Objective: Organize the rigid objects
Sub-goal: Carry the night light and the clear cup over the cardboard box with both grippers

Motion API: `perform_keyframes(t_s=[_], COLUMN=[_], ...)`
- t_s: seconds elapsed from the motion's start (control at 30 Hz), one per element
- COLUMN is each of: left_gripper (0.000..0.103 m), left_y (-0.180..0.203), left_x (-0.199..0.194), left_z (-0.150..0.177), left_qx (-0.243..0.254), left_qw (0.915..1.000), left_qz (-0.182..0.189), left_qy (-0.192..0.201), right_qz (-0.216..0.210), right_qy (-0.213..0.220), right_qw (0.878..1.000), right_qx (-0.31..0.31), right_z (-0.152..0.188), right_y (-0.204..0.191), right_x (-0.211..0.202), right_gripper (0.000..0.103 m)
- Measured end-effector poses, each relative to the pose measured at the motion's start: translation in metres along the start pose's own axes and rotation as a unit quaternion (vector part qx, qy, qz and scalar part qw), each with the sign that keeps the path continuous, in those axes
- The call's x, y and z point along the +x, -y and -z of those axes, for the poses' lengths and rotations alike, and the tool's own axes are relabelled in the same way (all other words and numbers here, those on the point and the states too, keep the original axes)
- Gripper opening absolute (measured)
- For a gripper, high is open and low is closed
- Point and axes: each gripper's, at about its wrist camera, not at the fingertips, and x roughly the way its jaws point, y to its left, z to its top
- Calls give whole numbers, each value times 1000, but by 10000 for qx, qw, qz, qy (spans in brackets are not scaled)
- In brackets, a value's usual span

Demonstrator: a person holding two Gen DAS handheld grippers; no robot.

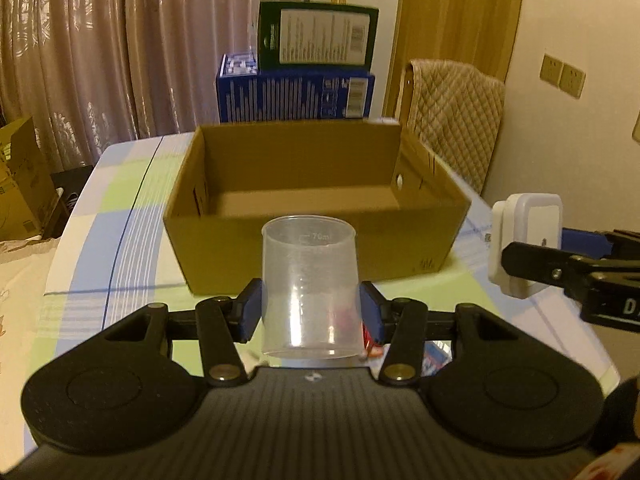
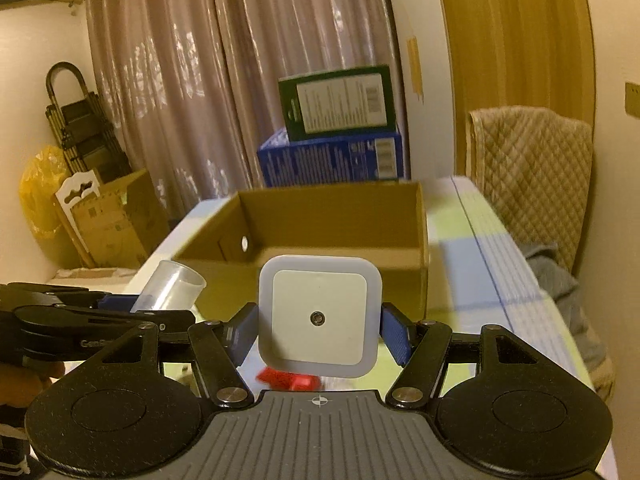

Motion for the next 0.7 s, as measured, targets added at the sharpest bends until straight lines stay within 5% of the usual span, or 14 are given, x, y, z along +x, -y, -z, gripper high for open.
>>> perform_keyframes(t_s=[0.7], left_gripper=[46], left_y=[-27], left_x=[46], left_z=[-85], left_qx=[-54], left_qw=[9999], left_qz=[74], left_qy=[43], right_qz=[141], right_qy=[-307], right_qw=[9994], right_qx=[-57], right_z=[-89], right_y=[21], right_x=[104], right_gripper=[62])
